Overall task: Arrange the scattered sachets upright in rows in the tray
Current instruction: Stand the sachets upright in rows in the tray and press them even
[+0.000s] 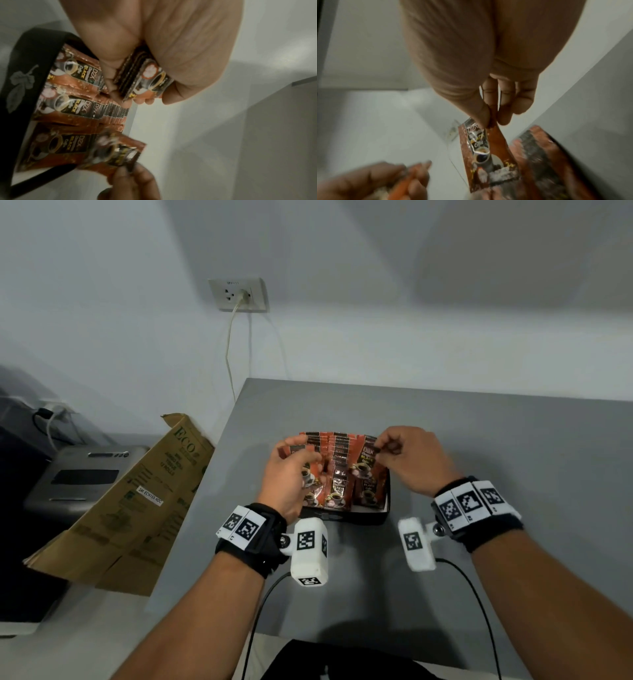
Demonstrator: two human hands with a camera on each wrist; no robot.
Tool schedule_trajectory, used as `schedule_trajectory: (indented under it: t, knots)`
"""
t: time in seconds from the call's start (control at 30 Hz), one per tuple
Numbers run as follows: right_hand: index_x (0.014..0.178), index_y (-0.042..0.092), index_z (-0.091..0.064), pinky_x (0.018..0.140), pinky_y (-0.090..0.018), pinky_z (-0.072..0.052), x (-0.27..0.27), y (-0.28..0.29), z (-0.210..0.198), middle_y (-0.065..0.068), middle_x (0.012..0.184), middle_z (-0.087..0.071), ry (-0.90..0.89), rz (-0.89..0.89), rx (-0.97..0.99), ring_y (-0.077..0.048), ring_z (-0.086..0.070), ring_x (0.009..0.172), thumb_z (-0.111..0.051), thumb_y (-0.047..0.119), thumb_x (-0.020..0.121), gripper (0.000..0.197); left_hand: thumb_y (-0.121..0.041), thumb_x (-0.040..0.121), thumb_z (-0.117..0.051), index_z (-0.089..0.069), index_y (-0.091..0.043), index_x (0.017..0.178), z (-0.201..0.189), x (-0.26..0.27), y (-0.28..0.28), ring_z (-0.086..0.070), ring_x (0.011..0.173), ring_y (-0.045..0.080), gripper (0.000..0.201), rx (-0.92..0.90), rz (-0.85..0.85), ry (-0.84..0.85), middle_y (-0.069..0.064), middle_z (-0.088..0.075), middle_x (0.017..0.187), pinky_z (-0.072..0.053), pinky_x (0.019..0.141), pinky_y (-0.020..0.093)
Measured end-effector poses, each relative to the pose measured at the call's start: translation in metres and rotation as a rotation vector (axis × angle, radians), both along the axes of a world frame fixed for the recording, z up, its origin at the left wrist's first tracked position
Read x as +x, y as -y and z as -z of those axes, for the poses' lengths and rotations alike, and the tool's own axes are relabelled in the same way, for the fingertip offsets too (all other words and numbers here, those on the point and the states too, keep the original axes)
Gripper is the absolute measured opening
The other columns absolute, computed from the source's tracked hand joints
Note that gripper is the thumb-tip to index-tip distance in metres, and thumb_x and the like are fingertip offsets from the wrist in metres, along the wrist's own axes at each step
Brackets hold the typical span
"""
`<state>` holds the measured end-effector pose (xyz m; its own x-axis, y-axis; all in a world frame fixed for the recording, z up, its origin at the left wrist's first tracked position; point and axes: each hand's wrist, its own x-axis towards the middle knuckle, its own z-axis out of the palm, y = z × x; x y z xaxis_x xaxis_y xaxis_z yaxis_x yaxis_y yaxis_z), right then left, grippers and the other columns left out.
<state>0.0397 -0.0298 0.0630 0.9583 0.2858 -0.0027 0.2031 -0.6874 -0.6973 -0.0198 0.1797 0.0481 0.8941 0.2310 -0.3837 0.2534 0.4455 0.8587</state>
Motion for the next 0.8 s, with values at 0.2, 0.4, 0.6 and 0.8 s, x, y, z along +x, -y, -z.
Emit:
schedule_trajectory:
  t: [0.2, 0.4, 0.6, 0.8]
  knots:
    - [0.093, 0.022, -0.070, 0.078, -0.026, -0.050, 0.001, -0.006, 0.043, 0.009, 0.089, -0.060, -0.128, -0.130, -0.313, -0.015, -0.063, 0.089, -0.064, 0.003, 0.087, 0.021, 0.008, 0.088, -0.054, -0.058, -0.013, 0.109, 0.006, -0.002, -0.007, -0.065, 0.063, 0.017, 0.030, 0.028, 0.000, -0.013, 0.007, -0.069, 0.084, -0.053, 0.054, 0.031]
    - [0.096, 0.022, -0.071, 0.084, -0.038, -0.056, 0.003, -0.011, 0.061, 0.001, 0.101, -0.067, -0.077, -0.101, -0.401, -0.022, -0.063, 0.094, -0.060, 0.007, 0.082, 0.023, 0.012, 0.077, -0.050, -0.054, -0.005, 0.123, 0.011, -0.005, -0.004, -0.067, 0.073, 0.029, 0.049, 0.025, 0.035, -0.067, 0.019, -0.071, 0.095, -0.053, 0.065, 0.041]
    - [0.102, 0.016, -0.069, 0.089, -0.030, -0.045, 0.000, -0.006, 0.076, -0.002, 0.107, -0.062, 0.038, -0.089, -0.361, -0.022, -0.055, 0.104, -0.066, 0.011, 0.083, 0.019, 0.015, 0.076, -0.060, -0.056, -0.013, 0.116, 0.019, -0.003, 0.001, -0.067, 0.076, 0.027, 0.049, 0.183, 0.072, -0.078, 0.025, -0.068, 0.113, -0.054, 0.062, 0.038]
    - [0.102, 0.021, -0.068, 0.080, -0.015, -0.038, -0.007, -0.005, 0.046, 0.011, 0.096, -0.056, 0.071, 0.026, -0.032, -0.009, -0.054, 0.090, -0.071, 0.017, 0.084, 0.019, 0.021, 0.071, -0.071, -0.054, -0.015, 0.114, 0.018, -0.005, 0.010, -0.071, 0.077, 0.019, 0.058, 0.307, 0.228, -0.010, 0.013, -0.073, 0.098, -0.057, 0.077, 0.040]
